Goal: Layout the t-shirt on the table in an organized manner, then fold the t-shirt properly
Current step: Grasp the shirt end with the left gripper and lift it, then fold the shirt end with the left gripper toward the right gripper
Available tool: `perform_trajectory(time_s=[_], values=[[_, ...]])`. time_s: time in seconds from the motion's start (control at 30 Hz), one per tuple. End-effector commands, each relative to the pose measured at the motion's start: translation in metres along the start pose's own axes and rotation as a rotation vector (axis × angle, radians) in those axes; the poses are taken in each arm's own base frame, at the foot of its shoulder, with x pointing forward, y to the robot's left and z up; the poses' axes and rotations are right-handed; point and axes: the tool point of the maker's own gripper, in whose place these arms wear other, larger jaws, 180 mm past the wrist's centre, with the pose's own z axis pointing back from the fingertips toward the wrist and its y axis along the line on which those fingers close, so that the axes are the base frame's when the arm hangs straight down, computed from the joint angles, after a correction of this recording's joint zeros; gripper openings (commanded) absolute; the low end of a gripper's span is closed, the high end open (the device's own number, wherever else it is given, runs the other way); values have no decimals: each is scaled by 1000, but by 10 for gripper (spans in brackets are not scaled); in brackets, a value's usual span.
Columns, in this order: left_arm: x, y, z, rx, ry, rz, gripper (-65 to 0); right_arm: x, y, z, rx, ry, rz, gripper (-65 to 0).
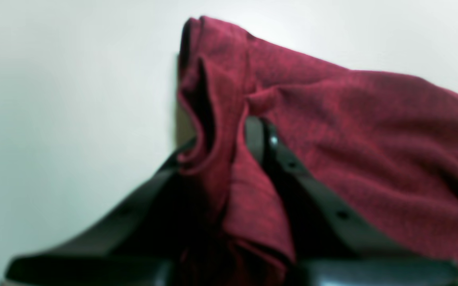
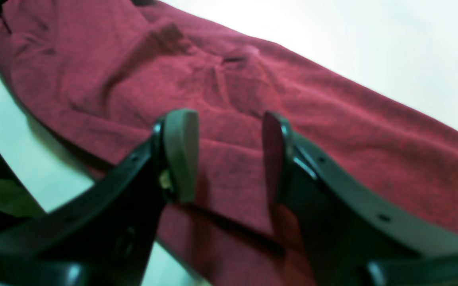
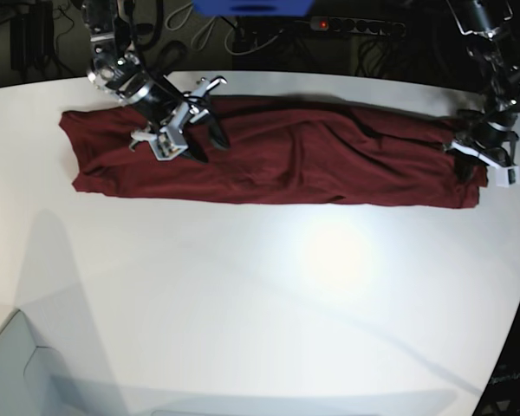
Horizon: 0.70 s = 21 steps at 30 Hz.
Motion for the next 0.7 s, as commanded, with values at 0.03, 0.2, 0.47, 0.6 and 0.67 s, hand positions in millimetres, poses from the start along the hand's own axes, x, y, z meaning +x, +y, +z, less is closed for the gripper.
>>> perform_trajectory(time_s=[0.03,0.2,0.47,0.6,0.67], values=[[14,16,8,48,-19,-29,-649,12,0,1,7,-49,1,-380],[40,24,20,77,-88,-51,-649,0,-6,-6,5,-19,-20,-381],[76,14,32,74,-182,-98,-649,-18,-9,-10,4,17,-51,-381],[81,-3,40,52,-168,-139,-649,-17,-9,-10,4,16,-51,-381],[85,-16,45,45,-177,-140,-649,-17,-9,-10,4,15,-50,-381]])
